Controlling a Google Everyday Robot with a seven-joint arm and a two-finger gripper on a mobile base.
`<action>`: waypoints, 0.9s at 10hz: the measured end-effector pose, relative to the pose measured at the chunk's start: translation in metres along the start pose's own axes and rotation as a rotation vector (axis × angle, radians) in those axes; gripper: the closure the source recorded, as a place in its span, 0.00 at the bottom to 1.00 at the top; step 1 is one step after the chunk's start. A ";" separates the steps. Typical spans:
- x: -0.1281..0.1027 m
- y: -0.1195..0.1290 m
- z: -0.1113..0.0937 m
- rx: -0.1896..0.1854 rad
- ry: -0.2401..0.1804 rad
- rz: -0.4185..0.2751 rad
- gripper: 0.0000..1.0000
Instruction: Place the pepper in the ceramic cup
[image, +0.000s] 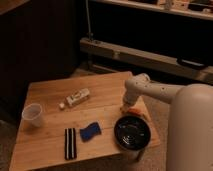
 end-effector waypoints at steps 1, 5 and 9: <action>-0.002 0.002 -0.003 0.005 -0.004 0.013 0.82; -0.025 0.003 -0.024 0.040 -0.044 0.029 0.82; -0.049 -0.010 -0.038 0.050 -0.053 0.046 0.82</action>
